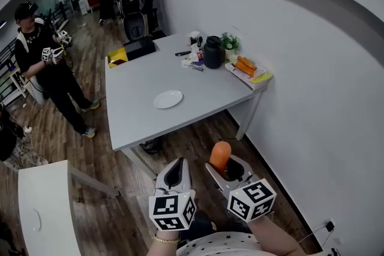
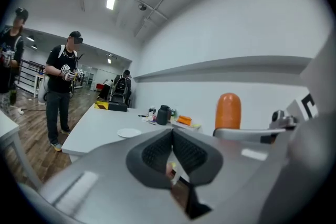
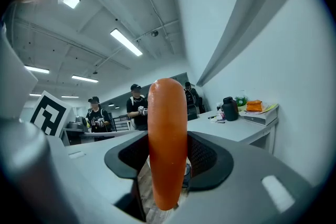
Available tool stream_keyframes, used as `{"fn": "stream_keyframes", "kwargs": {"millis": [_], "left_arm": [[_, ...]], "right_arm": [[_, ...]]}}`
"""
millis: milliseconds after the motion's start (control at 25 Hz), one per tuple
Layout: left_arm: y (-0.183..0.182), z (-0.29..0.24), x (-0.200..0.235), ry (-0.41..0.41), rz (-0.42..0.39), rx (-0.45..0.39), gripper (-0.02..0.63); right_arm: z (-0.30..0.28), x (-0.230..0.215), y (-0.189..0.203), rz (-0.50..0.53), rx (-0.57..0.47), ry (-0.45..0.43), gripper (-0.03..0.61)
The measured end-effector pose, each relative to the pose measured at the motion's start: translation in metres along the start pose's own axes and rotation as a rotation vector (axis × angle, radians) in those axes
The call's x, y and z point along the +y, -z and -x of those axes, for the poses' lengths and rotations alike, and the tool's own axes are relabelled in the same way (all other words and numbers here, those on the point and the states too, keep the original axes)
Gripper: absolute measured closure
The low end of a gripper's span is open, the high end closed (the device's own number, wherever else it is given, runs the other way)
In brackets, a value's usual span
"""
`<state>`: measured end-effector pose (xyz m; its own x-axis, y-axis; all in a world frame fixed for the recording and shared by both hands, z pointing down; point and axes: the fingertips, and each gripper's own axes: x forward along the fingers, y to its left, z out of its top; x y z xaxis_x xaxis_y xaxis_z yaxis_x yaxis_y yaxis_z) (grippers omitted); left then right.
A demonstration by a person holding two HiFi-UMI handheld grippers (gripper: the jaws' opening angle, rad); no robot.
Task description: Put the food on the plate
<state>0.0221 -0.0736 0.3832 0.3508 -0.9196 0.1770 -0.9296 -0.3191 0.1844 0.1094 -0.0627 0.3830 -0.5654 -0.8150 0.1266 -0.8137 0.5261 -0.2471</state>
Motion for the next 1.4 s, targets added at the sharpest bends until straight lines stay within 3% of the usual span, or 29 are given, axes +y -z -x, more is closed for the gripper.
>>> {"fn": "stream_keyframes", "kwargs": {"millis": [400,920,1040,1400], "left_arm": [[0.002,-0.078,0.071,-0.163,0.047,0.003,0.606],[-0.025,-0.222,0.193,-0.292,0.093,-0.001,0.606],[-0.024,-0.251,0.218,-0.295,0.098,0.009,0.606],[0.003,-0.304,0.275,-0.315,0.105,0.054,0.606]], "right_arm": [[-0.098,-0.044,0.007,-0.005,0.067,-0.114,0.364],[-0.301,-0.109,-0.016,0.099,0.199,-0.246,0.364],[-0.345,-0.116,-0.004,0.207,0.304,-0.342,0.364],[-0.469,-0.138,0.065,0.784,0.668,-0.582,0.364]]}}
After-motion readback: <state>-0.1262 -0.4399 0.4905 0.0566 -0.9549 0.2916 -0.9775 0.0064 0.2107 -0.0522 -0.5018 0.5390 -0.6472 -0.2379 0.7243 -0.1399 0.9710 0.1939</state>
